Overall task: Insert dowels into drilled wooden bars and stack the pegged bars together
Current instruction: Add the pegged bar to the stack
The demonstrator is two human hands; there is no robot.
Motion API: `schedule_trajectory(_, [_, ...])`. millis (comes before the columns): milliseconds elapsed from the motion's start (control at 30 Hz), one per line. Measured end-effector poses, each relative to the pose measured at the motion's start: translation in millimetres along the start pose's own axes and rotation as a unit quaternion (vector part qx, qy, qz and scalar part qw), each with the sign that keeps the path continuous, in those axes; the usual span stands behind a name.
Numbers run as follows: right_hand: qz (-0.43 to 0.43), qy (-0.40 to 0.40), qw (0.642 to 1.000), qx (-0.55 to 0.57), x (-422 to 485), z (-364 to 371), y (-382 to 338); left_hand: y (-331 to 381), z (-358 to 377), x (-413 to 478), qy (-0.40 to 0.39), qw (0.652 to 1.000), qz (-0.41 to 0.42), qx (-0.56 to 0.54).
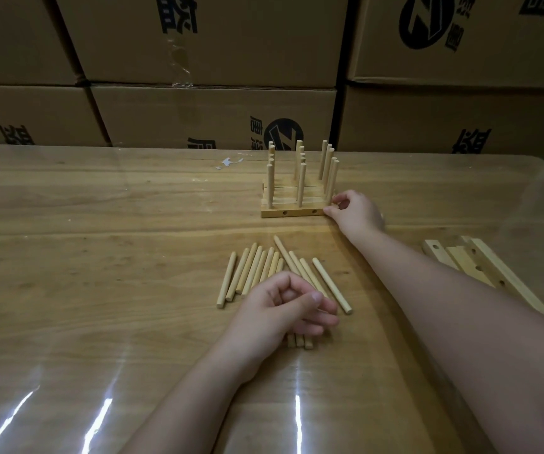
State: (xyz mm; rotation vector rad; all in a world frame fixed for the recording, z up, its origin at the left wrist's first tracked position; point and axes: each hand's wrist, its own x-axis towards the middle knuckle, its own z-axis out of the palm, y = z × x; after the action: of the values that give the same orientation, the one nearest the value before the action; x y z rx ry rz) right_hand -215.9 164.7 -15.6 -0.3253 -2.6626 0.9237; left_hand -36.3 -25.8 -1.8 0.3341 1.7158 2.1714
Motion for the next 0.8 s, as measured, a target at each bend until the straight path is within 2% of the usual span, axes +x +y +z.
schedule_trajectory(133, [-0.006, 0.001, 1.000, -0.004, -6.9, -2.2, -2.5, -1.4, -1.2, 0.2, -0.002, 1.000, -0.001, -0.005])
schedule_trajectory(267, [0.006, -0.043, 0.997, 0.070, -24.8, -17.1, 0.4, -1.5, -1.1, 1.5, -0.003, 1.000, -0.003, -0.012])
schedule_trajectory(367, [0.000, -0.047, 0.997, 0.063, -49.1, -35.2, 6.7, -1.7, 0.2, 1.2, 0.001, 1.000, -0.003, -0.002])
schedule_trajectory(467, [-0.012, -0.027, 0.997, -0.067, -78.7, -60.9, 21.0, -0.1, -0.8, -0.4, 0.004, 1.000, -0.001, 0.001])
schedule_trajectory(533, [-0.023, 0.021, 0.985, -0.172, -95.1, -80.8, 37.8, 0.4, -1.3, -1.6, 0.003, 1.000, 0.000, 0.003])
schedule_trajectory(600, [-0.011, 0.036, 0.970, -0.242, -108.7, -94.1, 51.5, -0.6, -1.3, -2.3, 0.001, 1.000, 0.001, 0.007])
schedule_trajectory(800, [-0.022, 0.012, 0.957, -0.288, -123.5, -91.7, 53.3, -0.9, -1.4, 0.2, 0.002, 1.000, -0.003, 0.013])
